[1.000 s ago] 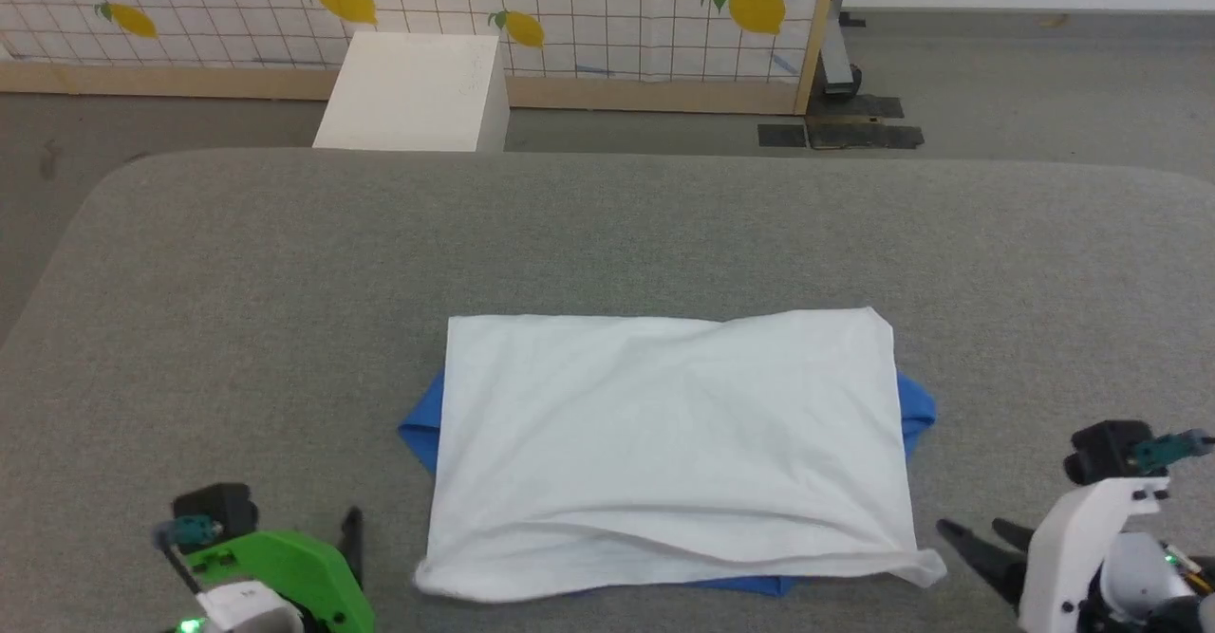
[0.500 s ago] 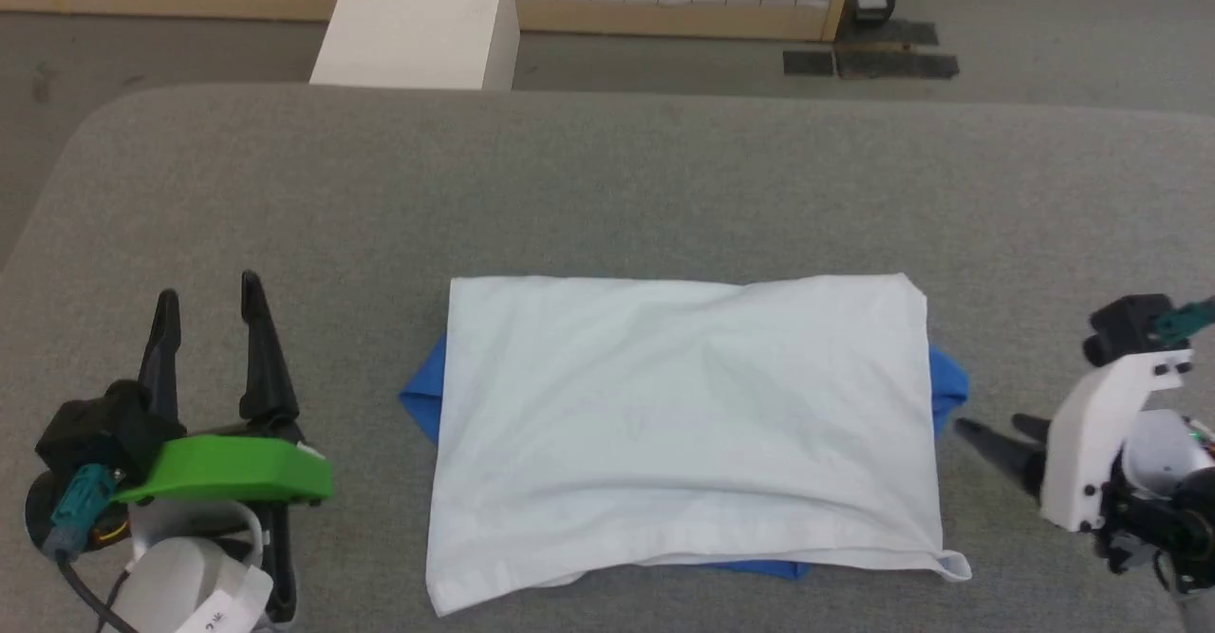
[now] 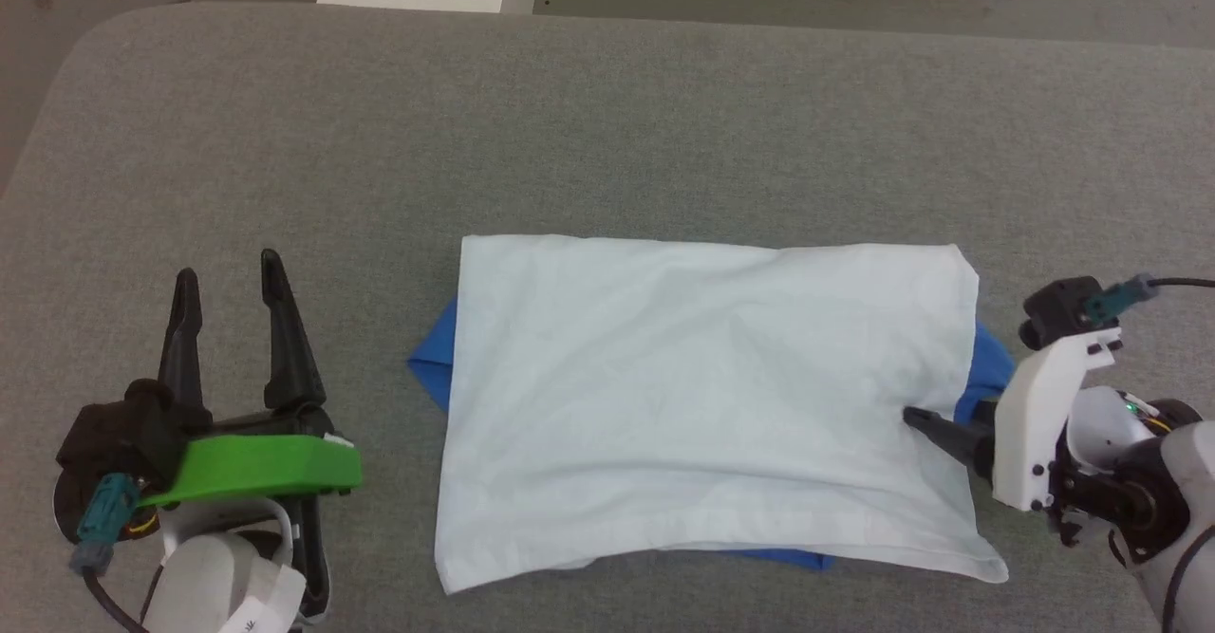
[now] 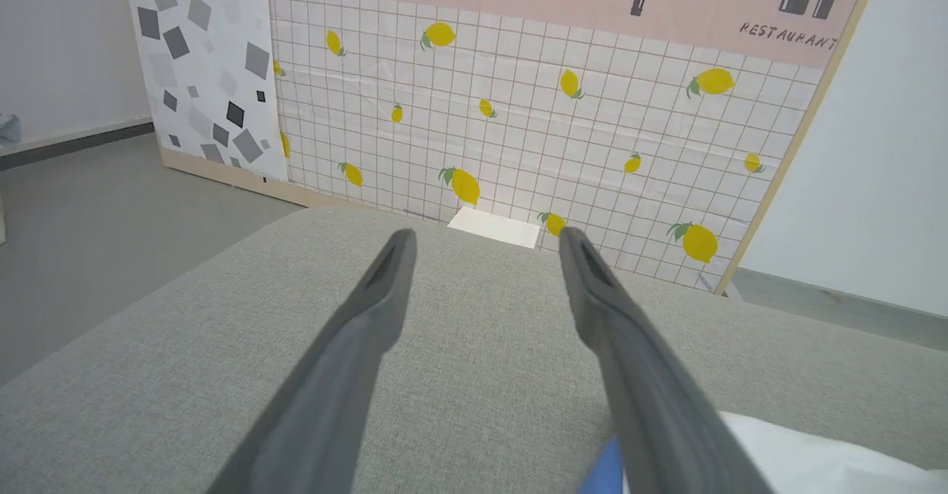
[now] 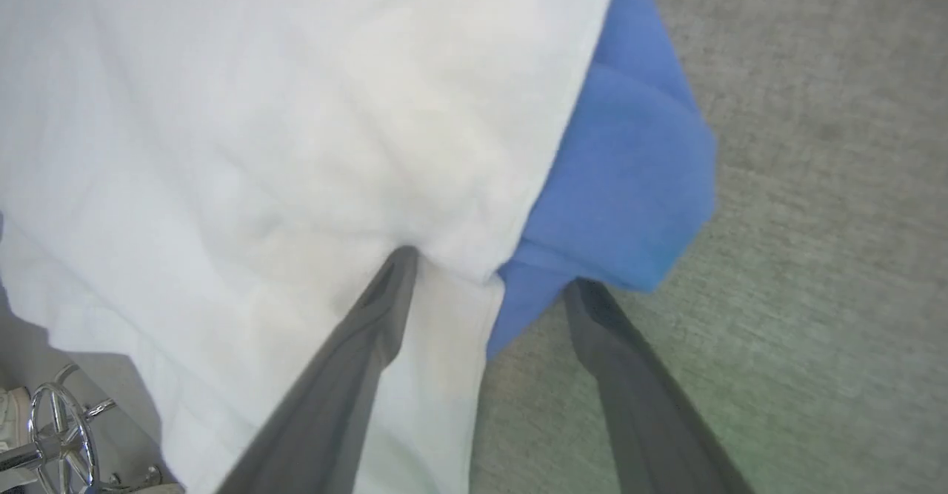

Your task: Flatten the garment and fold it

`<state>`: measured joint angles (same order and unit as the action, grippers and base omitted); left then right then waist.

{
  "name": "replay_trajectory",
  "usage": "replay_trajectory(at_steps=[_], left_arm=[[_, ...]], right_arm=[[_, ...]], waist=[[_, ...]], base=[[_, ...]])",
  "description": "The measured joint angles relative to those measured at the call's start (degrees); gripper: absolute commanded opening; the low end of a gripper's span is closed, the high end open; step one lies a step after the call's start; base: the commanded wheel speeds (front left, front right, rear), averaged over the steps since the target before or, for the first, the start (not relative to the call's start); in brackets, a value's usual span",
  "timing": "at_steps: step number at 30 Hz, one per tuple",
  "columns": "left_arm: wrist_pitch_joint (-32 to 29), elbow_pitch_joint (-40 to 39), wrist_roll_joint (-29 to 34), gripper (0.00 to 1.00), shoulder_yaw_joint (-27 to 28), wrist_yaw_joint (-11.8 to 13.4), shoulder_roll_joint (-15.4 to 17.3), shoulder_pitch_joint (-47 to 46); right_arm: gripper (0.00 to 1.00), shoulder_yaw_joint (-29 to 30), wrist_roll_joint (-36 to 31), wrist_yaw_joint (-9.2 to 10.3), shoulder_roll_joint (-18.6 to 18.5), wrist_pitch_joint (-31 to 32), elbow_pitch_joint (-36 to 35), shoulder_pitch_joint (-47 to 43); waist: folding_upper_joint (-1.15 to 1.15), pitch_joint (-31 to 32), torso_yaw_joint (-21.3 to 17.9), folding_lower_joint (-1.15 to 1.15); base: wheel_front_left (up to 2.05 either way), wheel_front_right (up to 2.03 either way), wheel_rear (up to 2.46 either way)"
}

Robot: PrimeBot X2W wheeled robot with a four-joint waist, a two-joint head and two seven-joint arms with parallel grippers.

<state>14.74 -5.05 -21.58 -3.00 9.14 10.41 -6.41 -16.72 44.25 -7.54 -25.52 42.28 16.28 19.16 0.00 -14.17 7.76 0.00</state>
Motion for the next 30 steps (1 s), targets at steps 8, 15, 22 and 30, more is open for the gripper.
replay_trajectory(at_steps=[8, 15, 22, 30], left_arm=[[0.00, 1.74, 2.44, 1.00, 2.07, -3.01, -2.38, 0.04], [0.00, 3.34, 3.03, 1.00, 3.10, -4.61, -3.71, 0.06], [0.00, 4.41, 4.59, 1.00, 4.22, -5.84, -4.77, 0.43], [0.00, 5.20, 5.58, 1.00, 4.83, -6.91, -5.22, 1.83]], right_arm=[[1.00, -7.17, 2.57, 0.43, 1.38, -3.09, 2.57, 4.16], [0.00, -10.37, 3.65, 0.33, 1.11, -4.50, 5.63, 6.04], [0.00, -9.88, 5.27, 0.23, 0.93, -7.62, 8.50, 6.27], [0.00, -6.37, 6.58, -0.08, -2.94, -8.16, 10.71, 4.10]], waist=[[0.00, 0.07, 0.09, 0.00], [0.00, 0.66, 0.22, 0.00], [0.00, 1.72, 0.06, 0.00], [0.00, 3.74, -0.76, 0.00]], base=[[0.00, 0.00, 0.00], [0.00, 0.00, 0.00], [0.00, 0.00, 0.00], [0.00, 0.00, 0.00]])
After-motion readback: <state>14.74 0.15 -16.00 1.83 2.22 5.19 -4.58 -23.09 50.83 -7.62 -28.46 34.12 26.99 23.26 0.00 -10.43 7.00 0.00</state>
